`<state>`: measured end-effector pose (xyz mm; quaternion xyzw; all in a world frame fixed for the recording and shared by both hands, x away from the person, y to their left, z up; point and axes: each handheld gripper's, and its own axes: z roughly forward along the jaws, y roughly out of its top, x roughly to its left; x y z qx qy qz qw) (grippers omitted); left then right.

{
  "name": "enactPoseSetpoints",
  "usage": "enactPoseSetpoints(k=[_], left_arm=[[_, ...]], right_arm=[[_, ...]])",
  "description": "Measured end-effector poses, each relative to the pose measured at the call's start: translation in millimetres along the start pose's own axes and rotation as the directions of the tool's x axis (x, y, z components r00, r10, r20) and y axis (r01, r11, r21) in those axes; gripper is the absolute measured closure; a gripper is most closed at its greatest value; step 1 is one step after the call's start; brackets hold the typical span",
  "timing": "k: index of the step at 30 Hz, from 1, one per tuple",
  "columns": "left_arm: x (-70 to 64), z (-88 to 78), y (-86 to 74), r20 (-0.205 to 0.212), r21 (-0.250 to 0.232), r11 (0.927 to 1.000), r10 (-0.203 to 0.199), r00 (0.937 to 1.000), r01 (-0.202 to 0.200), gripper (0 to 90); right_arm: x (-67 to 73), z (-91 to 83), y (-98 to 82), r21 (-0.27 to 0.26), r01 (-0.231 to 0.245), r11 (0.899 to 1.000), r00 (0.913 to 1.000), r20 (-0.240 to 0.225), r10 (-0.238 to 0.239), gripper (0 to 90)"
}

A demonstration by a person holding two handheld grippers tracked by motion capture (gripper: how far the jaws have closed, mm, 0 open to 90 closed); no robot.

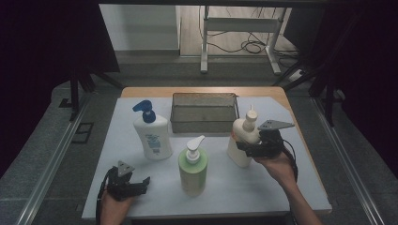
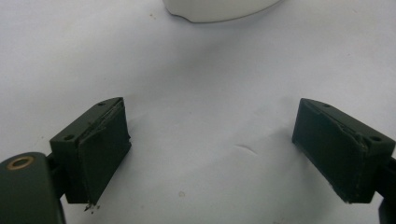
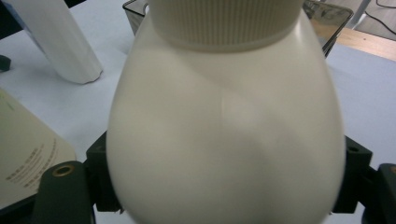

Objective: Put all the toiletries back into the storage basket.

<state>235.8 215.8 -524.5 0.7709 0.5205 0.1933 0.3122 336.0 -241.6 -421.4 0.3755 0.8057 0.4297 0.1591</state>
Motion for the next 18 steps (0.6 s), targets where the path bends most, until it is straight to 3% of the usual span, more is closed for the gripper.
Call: enactPoseSetpoints(k=[9, 14, 18], left_arm=[[0.0, 0.0, 0.0, 0.000, 0.000, 1.0000, 0.000, 1.0000, 0.000, 10.5], [0.0, 0.0, 0.0, 0.001, 0.001, 1.0000, -0.001, 1.0000, 0.001, 10.5], [0.0, 0.0, 0.0, 0.000, 0.000, 1.0000, 0.000, 1.0000, 0.000, 10.5]], right_arm=[[4.0, 4.5, 4.6, 0.015, 0.010, 1.000, 0.9997, 0.023, -0.010, 31.4], [5.8, 5.8, 5.7, 0.043, 0.043, 0.998, 0.9982, 0.041, -0.045, 38.5], [2.7, 4.6, 5.2, 0.048, 0.030, 0.998, 0.9991, 0.029, -0.031, 39.0]])
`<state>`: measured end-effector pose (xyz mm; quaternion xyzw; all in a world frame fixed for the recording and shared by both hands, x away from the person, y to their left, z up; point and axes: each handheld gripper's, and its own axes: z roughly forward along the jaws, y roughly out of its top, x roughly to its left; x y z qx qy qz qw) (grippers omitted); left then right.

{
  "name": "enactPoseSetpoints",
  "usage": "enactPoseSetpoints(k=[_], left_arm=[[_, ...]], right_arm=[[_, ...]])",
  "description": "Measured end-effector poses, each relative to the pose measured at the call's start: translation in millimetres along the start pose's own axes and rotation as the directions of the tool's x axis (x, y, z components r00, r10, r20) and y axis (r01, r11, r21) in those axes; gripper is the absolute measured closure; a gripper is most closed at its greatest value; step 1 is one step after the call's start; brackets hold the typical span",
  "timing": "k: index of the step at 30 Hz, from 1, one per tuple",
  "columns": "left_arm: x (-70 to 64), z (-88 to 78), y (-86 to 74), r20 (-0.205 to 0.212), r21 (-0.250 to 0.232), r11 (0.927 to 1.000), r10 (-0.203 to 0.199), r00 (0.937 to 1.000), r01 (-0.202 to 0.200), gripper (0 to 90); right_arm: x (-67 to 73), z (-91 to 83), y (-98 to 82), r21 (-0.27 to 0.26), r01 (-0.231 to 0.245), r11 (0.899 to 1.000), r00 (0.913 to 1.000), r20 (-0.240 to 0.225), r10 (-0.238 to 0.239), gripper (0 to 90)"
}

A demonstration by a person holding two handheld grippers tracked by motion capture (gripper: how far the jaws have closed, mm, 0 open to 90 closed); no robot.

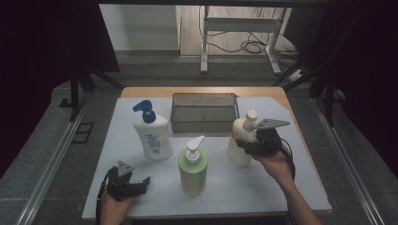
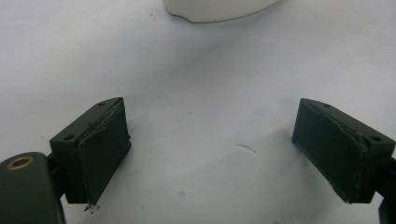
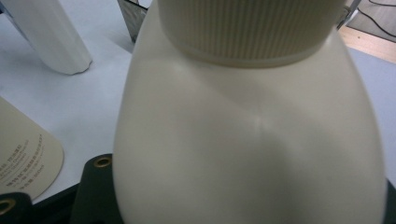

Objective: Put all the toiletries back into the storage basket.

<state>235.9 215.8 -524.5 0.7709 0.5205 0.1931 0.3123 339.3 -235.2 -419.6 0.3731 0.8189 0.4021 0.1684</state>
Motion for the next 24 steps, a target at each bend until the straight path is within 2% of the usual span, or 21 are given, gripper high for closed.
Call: enactPoseSetpoints(k=[6, 24], left_arm=[[0.0, 0.0, 0.0, 0.000, 0.000, 1.0000, 0.000, 1.0000, 0.000, 10.5], [0.1, 0.0, 0.0, 0.001, 0.000, 1.0000, 0.000, 1.0000, 0.000, 10.5]], right_arm=[[2.4, 0.7, 2.5, 0.010, 0.018, 1.000, 0.9998, 0.004, -0.018, 39.4], [3.5, -7.3, 15.7, 0.015, 0.036, 0.999, 0.9982, -0.047, -0.036, 39.9]])
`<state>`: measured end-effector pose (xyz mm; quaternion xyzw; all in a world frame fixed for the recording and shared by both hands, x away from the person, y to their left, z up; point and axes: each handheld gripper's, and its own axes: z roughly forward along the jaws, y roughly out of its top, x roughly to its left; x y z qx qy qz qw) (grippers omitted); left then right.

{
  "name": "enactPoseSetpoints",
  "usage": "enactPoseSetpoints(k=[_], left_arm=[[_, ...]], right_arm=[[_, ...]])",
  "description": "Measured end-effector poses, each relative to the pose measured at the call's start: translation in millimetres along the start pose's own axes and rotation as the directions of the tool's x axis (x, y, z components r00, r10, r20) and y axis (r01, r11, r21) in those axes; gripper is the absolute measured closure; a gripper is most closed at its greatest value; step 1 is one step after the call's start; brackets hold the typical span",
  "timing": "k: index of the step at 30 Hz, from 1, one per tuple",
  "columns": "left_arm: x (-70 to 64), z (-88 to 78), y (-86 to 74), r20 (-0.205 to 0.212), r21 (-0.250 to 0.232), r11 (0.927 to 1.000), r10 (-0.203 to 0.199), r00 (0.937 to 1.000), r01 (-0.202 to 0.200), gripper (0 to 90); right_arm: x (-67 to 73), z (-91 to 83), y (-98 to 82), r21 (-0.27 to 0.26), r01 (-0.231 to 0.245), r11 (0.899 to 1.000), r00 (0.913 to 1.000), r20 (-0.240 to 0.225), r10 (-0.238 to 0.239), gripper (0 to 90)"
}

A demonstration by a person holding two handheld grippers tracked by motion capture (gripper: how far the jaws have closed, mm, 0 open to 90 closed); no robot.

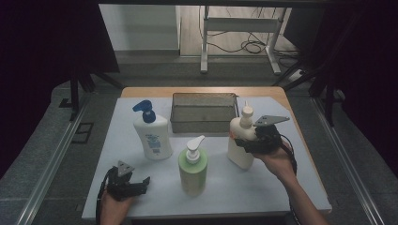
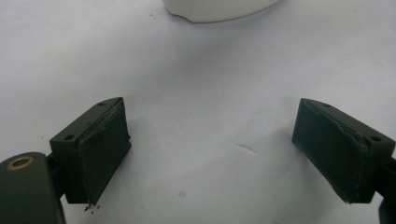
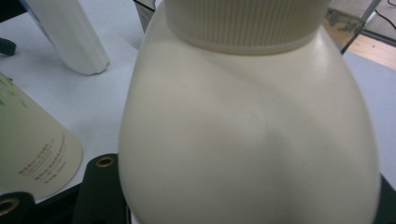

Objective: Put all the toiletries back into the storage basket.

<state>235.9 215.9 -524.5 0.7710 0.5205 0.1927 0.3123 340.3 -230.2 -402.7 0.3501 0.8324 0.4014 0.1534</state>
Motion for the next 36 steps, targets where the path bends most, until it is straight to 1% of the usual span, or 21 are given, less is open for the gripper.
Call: enactPoseSetpoints(k=[1, 3, 6, 8, 9, 11, 14, 16, 18, 23, 24, 26, 27, 28, 29, 31, 32, 36], left_arm=[[0.0, 0.0, 0.0, 0.000, 0.000, 1.0000, 0.000, 1.0000, 0.000, 10.5], [0.0, 0.0, 0.0, 0.000, 0.000, 1.0000, 0.000, 1.0000, 0.000, 10.5], [0.0, 0.0, 0.0, 0.000, 0.000, 1.0000, 0.000, 1.0000, 0.000, 10.5], [0.0, 0.0, 0.0, 0.000, 0.000, 1.0000, 0.000, 1.0000, 0.000, 10.5], [0.0, 0.0, 0.0, 0.000, 0.000, 1.0000, 0.000, 1.0000, 0.000, 10.5], [0.0, 0.0, 0.0, 0.000, 0.000, 1.0000, 0.000, 1.0000, 0.000, 10.5], [0.0, 0.0, 0.0, 0.000, 0.000, 1.0000, 0.000, 1.0000, 0.000, 10.5], [0.0, 0.0, 0.0, 0.000, 0.000, 1.0000, 0.000, 1.0000, 0.000, 10.5], [0.0, 0.0, 0.0, 0.000, 0.000, 1.0000, 0.000, 1.0000, 0.000, 10.5], [0.0, 0.0, 0.0, 0.000, 0.000, 1.0000, 0.000, 1.0000, 0.000, 10.5], [0.0, 0.0, 0.0, 0.000, 0.000, 1.0000, 0.000, 1.0000, 0.000, 10.5], [0.0, 0.0, 0.0, 0.000, 0.000, 1.0000, 0.000, 1.0000, 0.000, 10.5], [0.0, 0.0, 0.0, 0.000, 0.000, 1.0000, 0.000, 1.0000, 0.000, 10.5], [0.0, 0.0, 0.0, 0.000, 0.000, 1.0000, 0.000, 1.0000, 0.000, 10.5], [0.0, 0.0, 0.0, 0.000, 0.000, 1.0000, 0.000, 1.0000, 0.000, 10.5], [0.0, 0.1, 0.0, 0.000, -0.001, 1.0000, -0.001, 1.0000, 0.001, 10.5], [0.1, 0.1, 0.0, 0.000, -0.001, 1.0000, 0.000, 1.0000, 0.000, 10.5], [0.1, 0.2, 0.0, 0.001, -0.001, 1.0000, -0.001, 1.0000, 0.001, 10.5]], right_arm=[[1.4, -2.0, 4.3, -0.002, 0.005, 1.000, 1.0000, -0.004, -0.005, 39.9], [1.8, -2.8, 6.1, -0.004, 0.008, 1.000, 1.0000, -0.006, -0.008, 39.9], [3.7, -5.9, 13.7, -0.011, 0.017, 1.000, 0.9997, -0.015, -0.018, 39.9], [5.2, -7.7, 21.1, -0.017, 0.024, 1.000, 0.9994, -0.025, -0.024, 39.9], [5.2, -7.7, 21.1, -0.017, 0.024, 1.000, 0.9994, -0.025, -0.024, 39.9], [6.9, -8.6, 29.9, -0.024, 0.031, 0.999, 0.9991, -0.029, -0.031, 39.9], [7.9, -8.5, 38.5, -0.033, 0.038, 0.999, 0.9988, -0.031, -0.039, 39.9], [8.6, -7.5, 45.0, -0.040, 0.038, 0.998, 0.9986, -0.035, -0.040, 39.9], [8.9, -7.0, 46.9, -0.040, 0.037, 0.999, 0.9986, -0.037, -0.038, 39.9], [11.2, -2.6, 58.2, -0.048, 0.033, 0.998, 0.9983, -0.047, -0.035, 39.9], [12.0, -1.0, 62.5, -0.050, 0.036, 0.998, 0.9982, -0.046, -0.038, 39.9], [12.3, -0.5, 64.2, -0.051, 0.037, 0.998, 0.9982, -0.046, -0.039, 39.9], [13.2, 0.7, 69.8, -0.054, 0.041, 0.998, 0.9981, -0.044, -0.043, 39.9], [13.2, 0.7, 69.8, -0.054, 0.041, 0.998, 0.9981, -0.044, -0.043, 39.9], [13.8, 1.4, 74.8, -0.059, 0.041, 0.997, 0.9982, -0.042, -0.044, 40.0], [13.9, 1.6, 77.3, -0.063, 0.041, 0.997, 0.9982, -0.041, -0.044, 40.0], [14.3, 2.7, 82.0, -0.070, 0.038, 0.997, 0.9983, -0.041, -0.041, 40.0], [14.6, 5.4, 88.4, -0.078, 0.038, 0.996, 0.9984, -0.040, -0.041, 40.0]])
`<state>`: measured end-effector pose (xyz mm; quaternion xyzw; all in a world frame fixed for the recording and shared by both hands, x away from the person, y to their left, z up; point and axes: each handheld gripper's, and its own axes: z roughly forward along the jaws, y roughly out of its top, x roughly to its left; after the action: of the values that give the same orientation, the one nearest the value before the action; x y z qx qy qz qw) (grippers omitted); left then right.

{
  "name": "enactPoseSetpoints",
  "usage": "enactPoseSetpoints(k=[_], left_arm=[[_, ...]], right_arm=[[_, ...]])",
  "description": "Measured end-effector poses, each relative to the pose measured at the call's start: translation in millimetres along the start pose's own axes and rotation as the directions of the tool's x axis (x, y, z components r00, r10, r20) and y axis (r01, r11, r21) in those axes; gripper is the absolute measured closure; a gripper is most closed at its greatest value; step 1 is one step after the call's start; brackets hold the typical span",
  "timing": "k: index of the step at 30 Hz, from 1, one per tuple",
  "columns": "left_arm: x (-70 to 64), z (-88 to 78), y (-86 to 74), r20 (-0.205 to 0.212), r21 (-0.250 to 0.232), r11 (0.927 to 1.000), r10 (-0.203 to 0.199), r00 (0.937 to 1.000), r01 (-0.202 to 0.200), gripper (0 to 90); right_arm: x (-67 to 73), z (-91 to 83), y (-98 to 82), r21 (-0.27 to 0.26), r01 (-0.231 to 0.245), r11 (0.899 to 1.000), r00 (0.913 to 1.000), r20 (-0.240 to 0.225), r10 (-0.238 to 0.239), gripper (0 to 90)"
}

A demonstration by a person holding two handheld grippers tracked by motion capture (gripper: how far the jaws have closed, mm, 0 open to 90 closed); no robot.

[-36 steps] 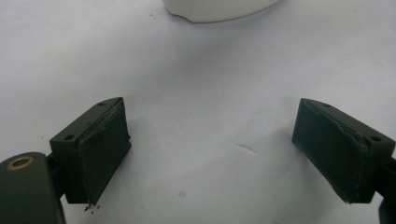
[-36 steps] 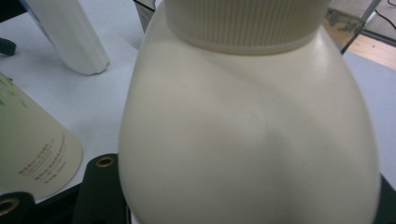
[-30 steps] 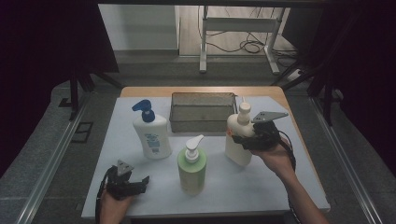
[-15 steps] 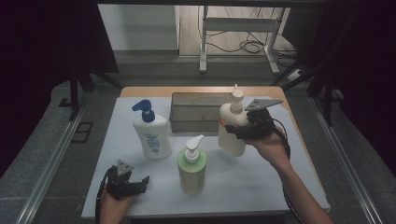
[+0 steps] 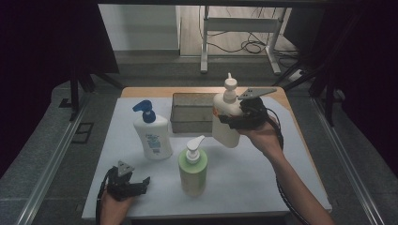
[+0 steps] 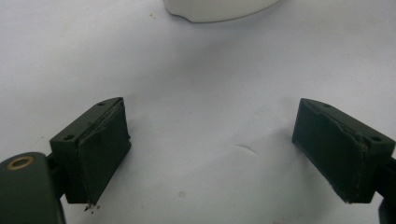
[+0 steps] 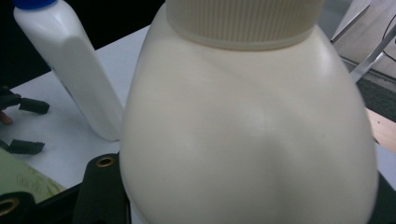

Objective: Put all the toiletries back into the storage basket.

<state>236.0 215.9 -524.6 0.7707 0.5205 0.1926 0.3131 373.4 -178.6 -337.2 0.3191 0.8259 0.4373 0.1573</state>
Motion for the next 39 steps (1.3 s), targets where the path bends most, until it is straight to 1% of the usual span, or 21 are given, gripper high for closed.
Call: enactPoseSetpoints(k=[11, 18, 22, 25, 30, 31, 32, 39], left_arm=[[0.1, -0.1, 0.0, -0.001, 0.001, 1.0000, 0.001, 1.0000, -0.001, 10.5], [-0.1, 0.1, 0.0, -0.001, -0.001, 1.0000, -0.001, 1.0000, 0.001, 10.5], [0.0, 0.0, 0.0, -0.001, 0.001, 1.0000, 0.001, 1.0000, -0.001, 10.5], [0.0, 0.0, 0.1, -0.001, 0.001, 1.0000, 0.000, 1.0000, 0.000, 10.5], [0.0, 0.0, 0.1, -0.001, 0.000, 1.0000, 0.000, 1.0000, 0.000, 10.5], [0.0, 0.0, 0.1, -0.001, 0.000, 1.0000, 0.000, 1.0000, 0.000, 10.5], [0.0, 0.0, 0.1, -0.001, 0.000, 1.0000, 0.000, 1.0000, 0.000, 10.5], [0.1, 0.0, 0.2, 0.000, 0.001, 1.0000, 0.000, 1.0000, 0.000, 10.5]], right_arm=[[0.2, 17.3, 19.9, -0.039, -0.007, 0.999, 0.9999, 0.011, 0.008, 40.0], [-0.5, 26.7, 30.9, -0.047, -0.005, 0.999, 0.9996, 0.026, 0.006, 40.0], [-2.3, 35.8, 38.9, -0.053, -0.008, 0.999, 0.9992, 0.040, 0.010, 40.0], [-3.0, 38.9, 41.5, -0.055, -0.010, 0.998, 0.9990, 0.044, 0.012, 40.0], [-4.1, 50.6, 50.4, -0.063, -0.012, 0.998, 0.9983, 0.056, 0.015, 40.0], [-4.1, 50.6, 50.4, -0.063, -0.012, 0.998, 0.9983, 0.056, 0.015, 40.0], [-4.1, 54.7, 52.6, -0.066, -0.013, 0.998, 0.9983, 0.056, 0.017, 40.0], [-4.1, 69.5, 58.4, -0.067, -0.016, 0.998, 0.9977, 0.065, 0.020, 40.0]])
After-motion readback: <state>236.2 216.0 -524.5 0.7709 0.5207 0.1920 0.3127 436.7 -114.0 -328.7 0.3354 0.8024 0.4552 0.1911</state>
